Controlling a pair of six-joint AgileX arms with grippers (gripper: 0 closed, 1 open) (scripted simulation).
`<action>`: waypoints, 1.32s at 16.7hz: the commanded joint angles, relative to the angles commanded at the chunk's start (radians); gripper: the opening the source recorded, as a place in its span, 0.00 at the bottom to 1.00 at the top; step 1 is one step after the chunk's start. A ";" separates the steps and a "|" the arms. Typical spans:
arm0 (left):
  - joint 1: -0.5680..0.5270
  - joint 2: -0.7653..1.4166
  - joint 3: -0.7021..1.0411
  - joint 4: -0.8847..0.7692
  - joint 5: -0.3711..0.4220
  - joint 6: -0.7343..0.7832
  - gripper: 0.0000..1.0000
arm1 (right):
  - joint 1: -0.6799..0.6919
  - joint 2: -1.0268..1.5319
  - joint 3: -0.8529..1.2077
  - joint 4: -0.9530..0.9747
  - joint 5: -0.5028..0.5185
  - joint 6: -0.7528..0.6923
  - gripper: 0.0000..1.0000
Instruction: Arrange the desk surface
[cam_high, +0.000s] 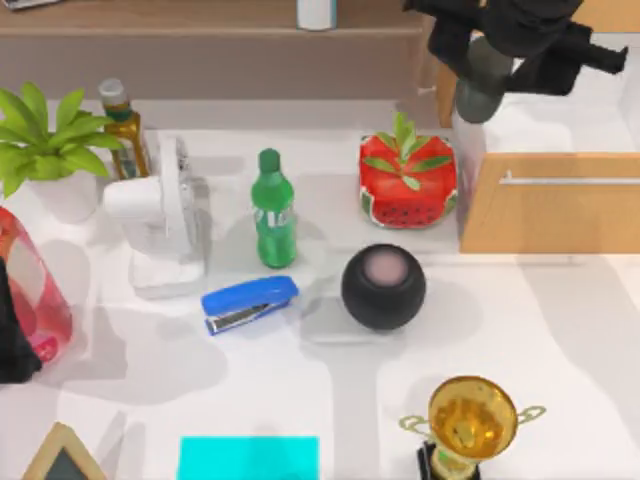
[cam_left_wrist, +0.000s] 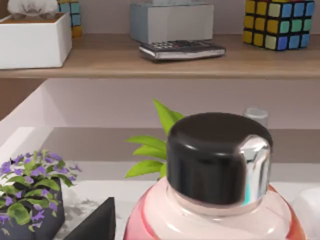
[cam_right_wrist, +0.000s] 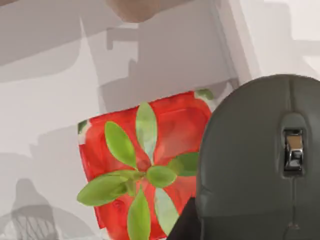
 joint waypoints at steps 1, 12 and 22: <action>0.000 0.000 0.000 0.000 0.000 0.000 1.00 | 0.048 -0.009 -0.016 0.008 -0.001 0.043 0.00; 0.000 0.000 0.000 0.000 0.000 0.000 1.00 | 0.602 0.040 -0.260 0.082 -0.038 0.430 0.00; 0.000 0.000 0.000 0.000 0.000 0.000 1.00 | 0.801 0.102 -0.371 0.102 -0.052 0.528 0.00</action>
